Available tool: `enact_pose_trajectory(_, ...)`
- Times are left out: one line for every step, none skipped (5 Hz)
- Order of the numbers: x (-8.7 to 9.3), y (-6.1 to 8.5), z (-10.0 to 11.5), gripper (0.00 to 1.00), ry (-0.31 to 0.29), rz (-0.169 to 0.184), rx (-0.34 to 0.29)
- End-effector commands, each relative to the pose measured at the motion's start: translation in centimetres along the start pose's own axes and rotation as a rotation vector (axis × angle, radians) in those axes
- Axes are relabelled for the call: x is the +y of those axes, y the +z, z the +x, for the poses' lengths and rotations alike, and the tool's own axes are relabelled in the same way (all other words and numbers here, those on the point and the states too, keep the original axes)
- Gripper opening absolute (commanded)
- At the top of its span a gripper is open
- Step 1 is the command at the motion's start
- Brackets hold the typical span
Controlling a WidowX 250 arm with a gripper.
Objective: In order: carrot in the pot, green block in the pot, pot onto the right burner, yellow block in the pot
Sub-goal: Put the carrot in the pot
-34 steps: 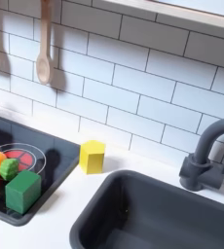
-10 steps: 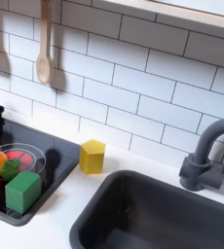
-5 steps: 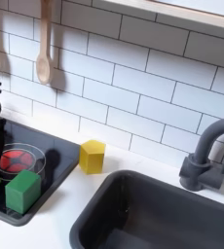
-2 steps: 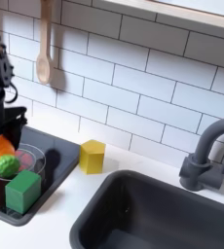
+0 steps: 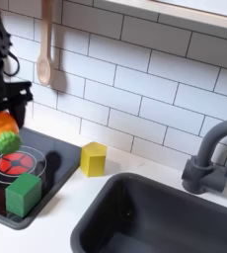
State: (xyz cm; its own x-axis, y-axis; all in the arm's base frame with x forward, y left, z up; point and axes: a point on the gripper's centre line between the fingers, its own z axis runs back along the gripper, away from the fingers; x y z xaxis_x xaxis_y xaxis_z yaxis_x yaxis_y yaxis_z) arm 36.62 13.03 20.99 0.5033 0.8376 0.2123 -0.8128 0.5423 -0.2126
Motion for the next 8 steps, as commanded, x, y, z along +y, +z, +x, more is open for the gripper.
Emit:
enact_pose_trajectory(2.2, 1.7, 3.0, 0.00, 0.037, -0.008, -0.024)
enact_pose_trajectory(3.9, 0.9, 4.1, 0.00, 0.065, 0.019, -0.012)
enact_pose_trajectory(5.1, 0.0, 4.8, 0.00, 0.083, 0.044, 0.004)
enact_pose_trajectory(5.7, -0.5, 5.8, 0.00, 0.097, 0.047, 0.014)
enact_pose_trajectory(6.2, -0.9, 7.1, 0.00, 0.100, 0.055, 0.018)
enact_pose_trajectory(6.0, -1.3, 8.4, 0.00, 0.087, 0.063, 0.025)
enact_pose_trajectory(5.0, -1.4, 9.1, 0.00, 0.052, 0.058, 0.023)
enact_pose_trajectory(4.3, -1.9, 9.6, 0.00, 0.031, 0.064, 0.032)
